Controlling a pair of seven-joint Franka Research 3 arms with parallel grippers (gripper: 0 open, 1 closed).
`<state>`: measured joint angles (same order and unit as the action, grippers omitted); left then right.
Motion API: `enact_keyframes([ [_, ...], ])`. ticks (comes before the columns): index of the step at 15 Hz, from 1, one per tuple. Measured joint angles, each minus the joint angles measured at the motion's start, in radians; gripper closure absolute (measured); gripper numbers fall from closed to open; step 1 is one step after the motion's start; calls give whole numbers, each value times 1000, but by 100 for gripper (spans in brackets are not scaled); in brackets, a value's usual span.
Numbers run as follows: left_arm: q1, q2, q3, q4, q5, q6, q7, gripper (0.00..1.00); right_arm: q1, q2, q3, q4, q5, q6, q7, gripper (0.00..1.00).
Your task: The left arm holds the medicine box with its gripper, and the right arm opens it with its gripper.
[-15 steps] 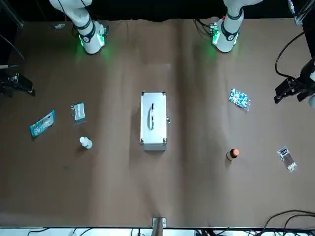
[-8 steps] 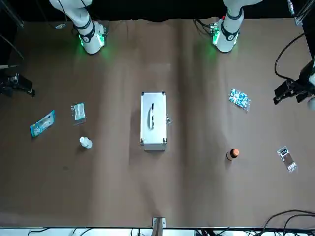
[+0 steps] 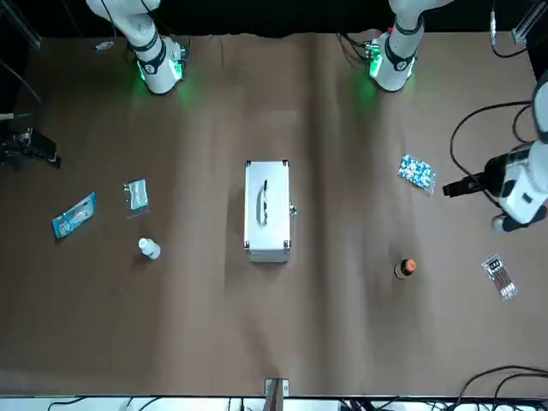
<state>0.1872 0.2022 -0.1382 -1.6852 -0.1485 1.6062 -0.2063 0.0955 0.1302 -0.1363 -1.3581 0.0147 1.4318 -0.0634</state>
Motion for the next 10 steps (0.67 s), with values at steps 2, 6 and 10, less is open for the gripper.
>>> enact_keyframes([
  [2,-7,5,-4,-44,-3,5,-95,0,16,1,6,-1,1,0,-1,1],
  [6,-11,17,-25,-130,-75,93,-324,0,135,20,11,-10,2,-1,14,1],
  [10,-16,18,-92,-220,-144,261,-562,0,263,52,14,-18,5,22,48,1],
])
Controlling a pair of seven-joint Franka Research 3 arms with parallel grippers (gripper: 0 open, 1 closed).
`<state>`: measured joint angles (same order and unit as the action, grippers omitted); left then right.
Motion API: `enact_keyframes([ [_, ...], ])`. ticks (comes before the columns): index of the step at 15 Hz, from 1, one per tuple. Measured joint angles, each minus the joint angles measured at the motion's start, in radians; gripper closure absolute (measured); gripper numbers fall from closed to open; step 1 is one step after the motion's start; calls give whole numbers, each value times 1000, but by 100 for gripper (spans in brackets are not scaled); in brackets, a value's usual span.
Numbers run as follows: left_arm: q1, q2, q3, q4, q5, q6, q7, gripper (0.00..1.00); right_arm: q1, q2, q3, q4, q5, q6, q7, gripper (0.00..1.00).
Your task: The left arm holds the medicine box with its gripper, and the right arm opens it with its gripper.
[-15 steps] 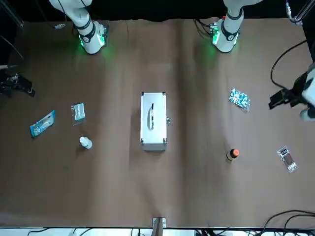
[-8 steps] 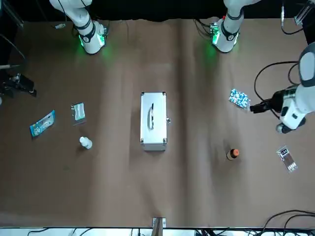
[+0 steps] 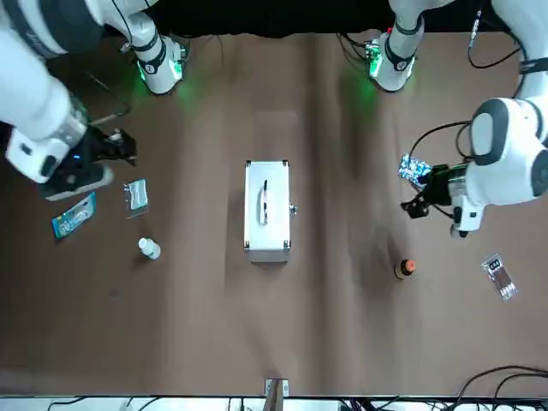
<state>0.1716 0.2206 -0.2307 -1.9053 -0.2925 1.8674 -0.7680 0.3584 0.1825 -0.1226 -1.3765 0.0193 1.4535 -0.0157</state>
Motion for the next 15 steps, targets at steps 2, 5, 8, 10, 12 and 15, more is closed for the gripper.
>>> enact_keyframes([
  [2,-41,43,-63,-51,-37,235,-244,0,57,25,0,-3,82,26,90,1],
  [5,-127,136,-74,-57,-40,420,-451,0,96,79,1,-8,198,111,257,1],
  [8,-180,186,-76,-52,-41,520,-632,0,164,142,2,-8,231,228,385,1],
  [10,-200,200,-78,-47,-59,542,-696,0,236,185,2,-9,231,297,495,1],
  [12,-222,220,-90,-37,-102,543,-725,0,297,226,3,-9,231,362,552,1],
  [15,-279,257,-95,-17,-147,569,-801,0,367,283,3,-9,231,422,606,1],
])
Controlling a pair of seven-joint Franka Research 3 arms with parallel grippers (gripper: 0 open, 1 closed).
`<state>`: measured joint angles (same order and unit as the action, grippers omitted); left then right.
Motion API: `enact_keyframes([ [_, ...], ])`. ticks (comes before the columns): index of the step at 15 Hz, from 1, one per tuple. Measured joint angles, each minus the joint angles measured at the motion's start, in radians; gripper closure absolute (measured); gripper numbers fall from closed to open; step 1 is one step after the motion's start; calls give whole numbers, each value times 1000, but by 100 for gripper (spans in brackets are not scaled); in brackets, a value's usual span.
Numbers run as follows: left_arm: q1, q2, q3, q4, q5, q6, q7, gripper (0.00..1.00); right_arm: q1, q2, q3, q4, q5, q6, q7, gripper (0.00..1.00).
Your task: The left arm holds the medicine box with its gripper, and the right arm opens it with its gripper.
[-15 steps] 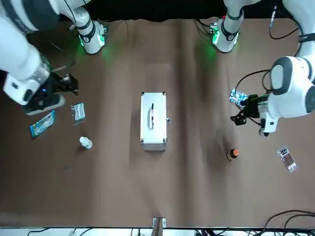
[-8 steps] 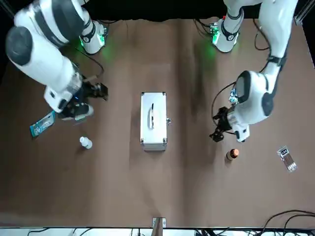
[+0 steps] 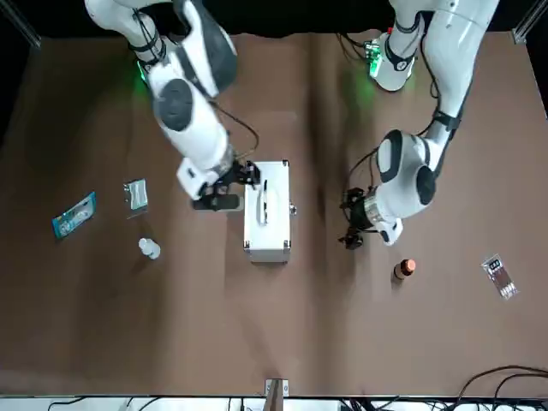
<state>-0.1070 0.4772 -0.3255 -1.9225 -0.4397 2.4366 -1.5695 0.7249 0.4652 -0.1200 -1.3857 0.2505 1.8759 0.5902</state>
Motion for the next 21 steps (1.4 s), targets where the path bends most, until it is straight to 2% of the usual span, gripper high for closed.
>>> enact_keyframes([
  [4,-59,48,-2,59,-6,5,-89,0,47,56,0,0,0,55,33,2],
  [10,-132,94,-2,143,-6,8,-194,0,61,103,0,0,0,104,33,4],
  [16,-190,185,2,214,-6,69,-263,3,79,142,-1,0,0,119,33,16],
  [17,-199,190,2,215,-6,74,-267,3,79,142,-2,1,0,119,34,22],
  [21,-210,194,7,214,-6,74,-275,3,79,142,-3,2,0,119,34,32],
])
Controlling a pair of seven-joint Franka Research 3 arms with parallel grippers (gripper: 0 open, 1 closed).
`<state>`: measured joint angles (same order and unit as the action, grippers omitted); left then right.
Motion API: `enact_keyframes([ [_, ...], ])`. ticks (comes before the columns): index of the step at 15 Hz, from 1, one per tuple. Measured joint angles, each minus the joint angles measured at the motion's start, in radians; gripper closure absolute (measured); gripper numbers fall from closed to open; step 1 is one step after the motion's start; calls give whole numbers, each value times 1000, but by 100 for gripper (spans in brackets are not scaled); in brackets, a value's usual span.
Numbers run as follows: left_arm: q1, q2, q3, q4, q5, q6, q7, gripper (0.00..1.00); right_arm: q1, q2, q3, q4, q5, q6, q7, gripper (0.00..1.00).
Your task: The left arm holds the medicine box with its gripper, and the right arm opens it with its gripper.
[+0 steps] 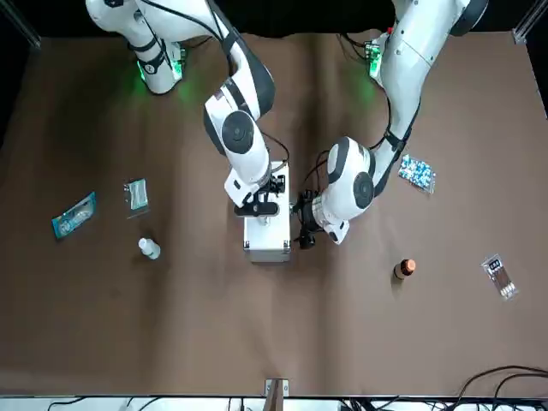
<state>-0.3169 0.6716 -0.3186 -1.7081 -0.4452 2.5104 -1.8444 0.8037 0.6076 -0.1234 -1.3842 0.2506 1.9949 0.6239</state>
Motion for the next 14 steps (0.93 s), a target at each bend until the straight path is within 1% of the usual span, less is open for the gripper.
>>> enact_keyframes([
  [4,-20,4,1,-17,1,-4,-1,3,0,0,-2,0,0,0,0,33],
  [6,-31,4,1,-31,5,-4,-4,3,0,0,-3,1,0,4,0,37],
  [8,-31,4,1,-35,6,-25,-4,3,0,0,-4,1,0,10,0,38],
  [10,-29,1,1,-35,6,-36,-4,3,0,0,-4,1,0,11,0,42],
  [11,-25,-4,1,-33,6,-43,-4,3,0,0,-4,1,0,11,0,42],
  [12,-21,-11,1,-32,6,-53,-4,3,0,0,-4,1,0,11,1,45],
  [13,-17,-19,2,-29,6,-60,-4,3,0,0,-4,1,0,11,1,45],
  [14,-13,-35,2,-26,6,-74,-5,3,0,1,-3,1,0,11,1,49],
])
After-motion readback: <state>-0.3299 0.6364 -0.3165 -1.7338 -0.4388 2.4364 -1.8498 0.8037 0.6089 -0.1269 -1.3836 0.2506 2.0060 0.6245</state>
